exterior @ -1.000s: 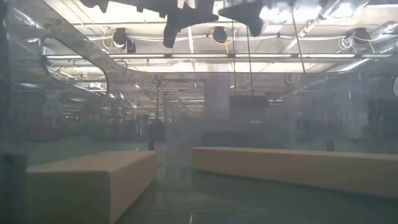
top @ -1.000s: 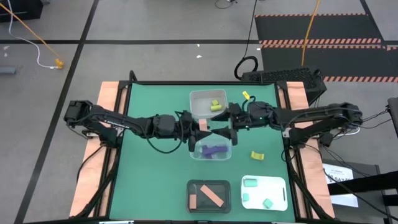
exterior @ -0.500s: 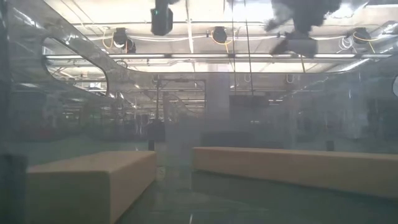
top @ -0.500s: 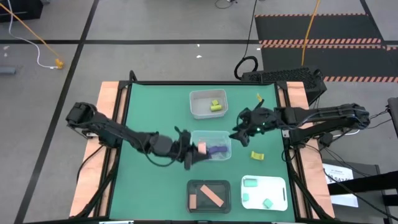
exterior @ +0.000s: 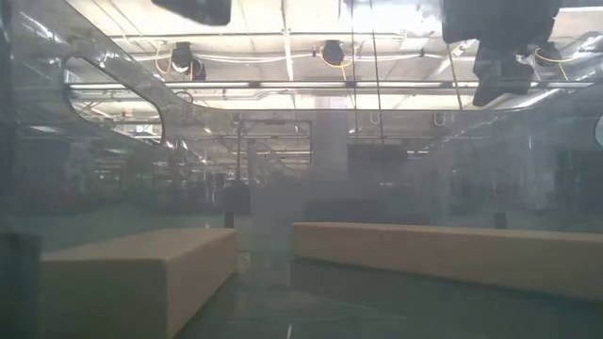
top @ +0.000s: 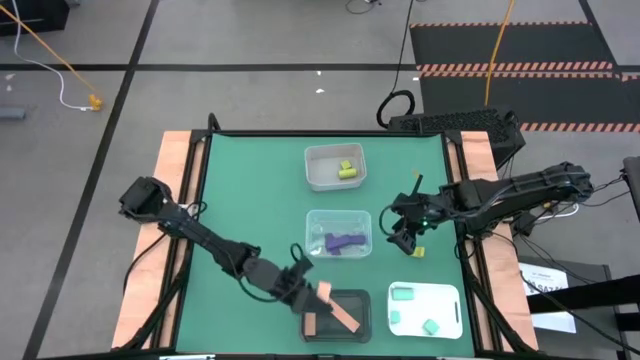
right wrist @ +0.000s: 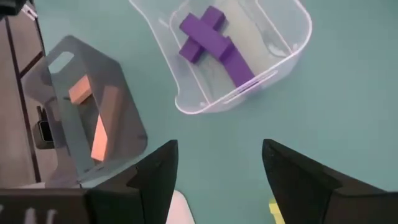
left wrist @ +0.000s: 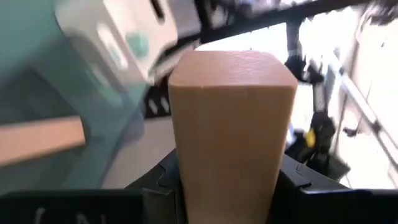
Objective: Sort & place blocks by color
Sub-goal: Put the pink block into the black bin, then put the green block into the gray bin
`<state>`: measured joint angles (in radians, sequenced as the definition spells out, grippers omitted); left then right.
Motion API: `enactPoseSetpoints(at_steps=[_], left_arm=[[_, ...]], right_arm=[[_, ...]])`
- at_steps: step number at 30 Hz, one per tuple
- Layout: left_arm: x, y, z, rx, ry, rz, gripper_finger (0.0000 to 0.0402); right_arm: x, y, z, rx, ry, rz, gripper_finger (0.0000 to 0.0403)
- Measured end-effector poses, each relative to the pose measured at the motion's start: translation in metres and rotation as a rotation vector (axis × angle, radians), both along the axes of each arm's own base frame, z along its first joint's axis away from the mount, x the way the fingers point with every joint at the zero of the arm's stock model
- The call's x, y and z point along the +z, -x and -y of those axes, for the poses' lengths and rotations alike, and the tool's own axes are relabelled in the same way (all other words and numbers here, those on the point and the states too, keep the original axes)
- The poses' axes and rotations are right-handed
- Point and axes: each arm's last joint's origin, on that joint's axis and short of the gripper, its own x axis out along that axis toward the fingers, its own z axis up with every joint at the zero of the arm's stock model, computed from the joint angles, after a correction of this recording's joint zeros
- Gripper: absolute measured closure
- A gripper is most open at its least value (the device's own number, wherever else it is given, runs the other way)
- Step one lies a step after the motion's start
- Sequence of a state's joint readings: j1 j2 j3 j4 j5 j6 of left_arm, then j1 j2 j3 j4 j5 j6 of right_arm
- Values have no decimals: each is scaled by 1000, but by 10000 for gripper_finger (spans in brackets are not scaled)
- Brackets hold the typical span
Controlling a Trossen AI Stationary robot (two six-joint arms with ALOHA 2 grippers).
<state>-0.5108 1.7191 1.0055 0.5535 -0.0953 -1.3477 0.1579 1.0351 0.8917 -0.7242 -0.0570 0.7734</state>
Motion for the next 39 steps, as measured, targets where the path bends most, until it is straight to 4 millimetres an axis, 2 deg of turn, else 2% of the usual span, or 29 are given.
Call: enactPoseSetpoints(at_steps=[4,9,16,20,25,30,32,36,39], left_arm=[[-3,-13,13,-107,-49,-107,271],[-6,-24,15,-206,-97,-146,271],[-23,-17,9,-384,-264,-262,271],[-29,-10,12,-472,-408,-243,271],[-29,-10,14,-489,-504,-185,271],[-26,-11,15,-528,-610,-67,270],[-26,-12,15,-533,-635,-45,244],[-26,-14,11,-505,-716,-16,141],[-26,-16,7,-470,-766,-5,83]], right_arm=[[0,0,-3,14,1,0,181],[-1,1,-3,13,5,-14,181],[-12,7,-3,38,5,-85,181],[-26,14,-8,102,11,-147,181],[-39,20,-15,168,27,-185,181],[-48,24,-17,185,36,-218,181],[-51,26,-17,187,39,-227,181],[-52,26,-17,210,51,-227,181],[-53,27,-17,285,88,-215,181]])
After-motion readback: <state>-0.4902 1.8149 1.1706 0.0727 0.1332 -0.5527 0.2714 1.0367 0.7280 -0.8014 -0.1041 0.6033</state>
